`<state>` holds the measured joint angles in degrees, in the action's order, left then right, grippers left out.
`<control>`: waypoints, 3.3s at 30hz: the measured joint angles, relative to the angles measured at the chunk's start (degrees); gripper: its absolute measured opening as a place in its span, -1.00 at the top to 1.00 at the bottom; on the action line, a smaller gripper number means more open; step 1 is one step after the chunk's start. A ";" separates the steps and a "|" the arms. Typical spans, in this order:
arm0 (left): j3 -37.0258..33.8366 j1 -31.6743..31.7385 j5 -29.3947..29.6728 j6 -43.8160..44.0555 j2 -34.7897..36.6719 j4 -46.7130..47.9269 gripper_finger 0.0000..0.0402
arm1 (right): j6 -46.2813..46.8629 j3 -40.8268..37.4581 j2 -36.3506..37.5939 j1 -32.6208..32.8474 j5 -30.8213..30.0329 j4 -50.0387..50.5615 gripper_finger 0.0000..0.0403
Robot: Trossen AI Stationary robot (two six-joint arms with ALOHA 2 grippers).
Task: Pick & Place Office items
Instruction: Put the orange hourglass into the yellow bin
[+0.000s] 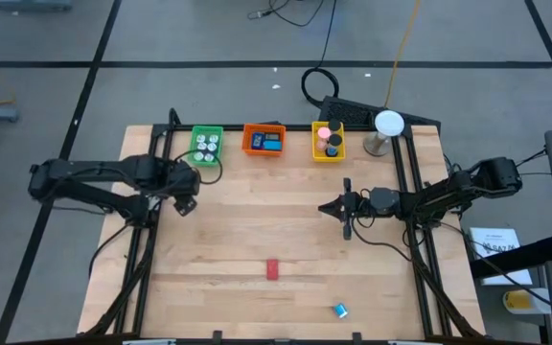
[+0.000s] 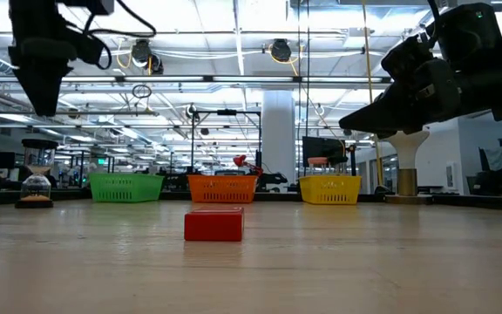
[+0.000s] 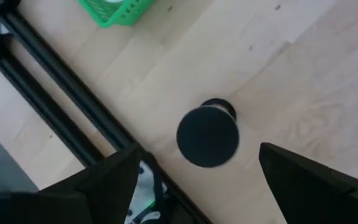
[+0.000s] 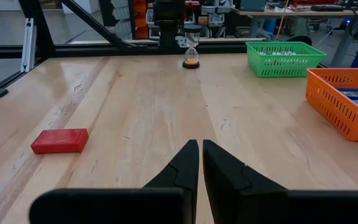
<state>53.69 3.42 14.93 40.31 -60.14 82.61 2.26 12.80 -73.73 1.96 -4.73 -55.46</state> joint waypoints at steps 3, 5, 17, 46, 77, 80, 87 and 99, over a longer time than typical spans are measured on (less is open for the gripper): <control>-2.50 3.18 -1.35 -3.59 -0.17 -3.72 -0.67 | -0.07 0.00 0.00 0.00 0.02 0.00 0.91; -4.67 5.10 -3.33 -6.50 -0.24 -7.39 -0.67 | -0.07 0.00 0.00 0.00 0.02 0.00 0.91; -12.80 8.47 -5.98 -9.13 -0.22 -13.19 -0.67 | -0.11 0.00 0.00 0.00 0.02 0.02 0.91; 18.15 9.64 -7.30 -29.65 -21.41 -32.19 -0.05 | -1.03 0.02 0.00 0.00 -0.04 -1.27 0.91; 49.80 10.08 -10.42 -55.29 -62.48 -36.42 -0.10 | -1.42 0.02 0.00 0.02 0.02 0.94 0.91; 49.80 9.99 -10.42 -55.17 -62.34 -36.45 -0.18 | -1.42 0.02 0.00 0.02 0.02 1.06 0.91; 49.77 10.06 -8.92 -55.49 -62.28 -35.78 -0.44 | -1.44 0.02 0.00 0.02 0.02 1.33 0.91; 43.40 10.00 -11.22 -58.64 -49.34 -31.61 0.15 | -4.20 0.00 0.00 0.02 0.02 0.88 0.91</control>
<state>97.08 13.42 3.72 -18.33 -109.48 51.00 -1.94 12.80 -73.73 1.98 -4.71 -54.58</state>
